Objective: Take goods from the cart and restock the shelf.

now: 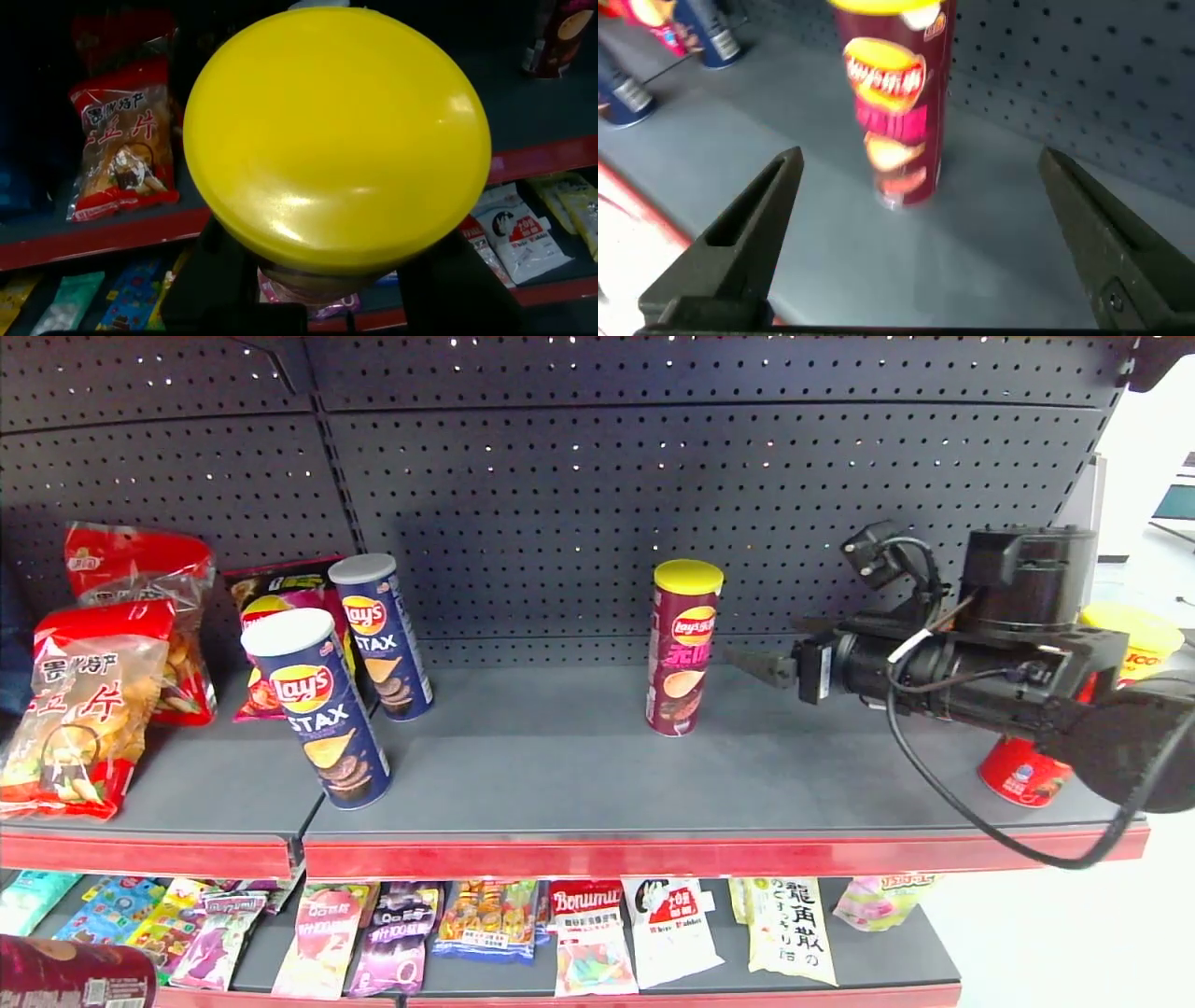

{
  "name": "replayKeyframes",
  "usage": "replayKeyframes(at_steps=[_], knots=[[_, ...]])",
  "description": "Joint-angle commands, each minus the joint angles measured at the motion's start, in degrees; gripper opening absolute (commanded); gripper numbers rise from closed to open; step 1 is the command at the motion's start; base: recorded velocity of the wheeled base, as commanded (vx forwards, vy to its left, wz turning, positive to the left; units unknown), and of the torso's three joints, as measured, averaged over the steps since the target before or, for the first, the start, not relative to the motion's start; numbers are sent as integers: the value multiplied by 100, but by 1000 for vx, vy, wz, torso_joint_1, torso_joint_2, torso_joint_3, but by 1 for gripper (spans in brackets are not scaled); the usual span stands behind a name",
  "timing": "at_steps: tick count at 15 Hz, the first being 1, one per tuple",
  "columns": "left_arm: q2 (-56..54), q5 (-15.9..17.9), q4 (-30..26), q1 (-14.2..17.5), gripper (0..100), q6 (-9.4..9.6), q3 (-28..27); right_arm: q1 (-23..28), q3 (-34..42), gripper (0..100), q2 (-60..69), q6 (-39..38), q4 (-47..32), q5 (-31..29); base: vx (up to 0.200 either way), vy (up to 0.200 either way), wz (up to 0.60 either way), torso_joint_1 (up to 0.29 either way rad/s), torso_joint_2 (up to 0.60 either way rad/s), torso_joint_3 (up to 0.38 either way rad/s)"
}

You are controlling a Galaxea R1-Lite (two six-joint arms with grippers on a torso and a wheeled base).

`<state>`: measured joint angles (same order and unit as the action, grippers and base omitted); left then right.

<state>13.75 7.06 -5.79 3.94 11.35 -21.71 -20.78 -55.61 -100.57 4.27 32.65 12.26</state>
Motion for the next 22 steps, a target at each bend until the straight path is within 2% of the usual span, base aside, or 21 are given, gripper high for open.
replayKeyframes(at_steps=[1, 8, 22], knots=[[22, -11, 8, 11, 0, -1, -17, -22, -547, 100, -745, 4, 5, -5, 0, 0, 0, 0, 0, 0], [31, -82, -1, 11, 0, 8, -96, -145, -978, 100, -1079, -58, -4, -13, 0, 0, 0, 0, 0, 0], [49, -135, -10, 11, 0, -1, -132, -365, -2296, 100, -1878, -137, -30, -40, 0, 0, 0, 0, 0, 0]])
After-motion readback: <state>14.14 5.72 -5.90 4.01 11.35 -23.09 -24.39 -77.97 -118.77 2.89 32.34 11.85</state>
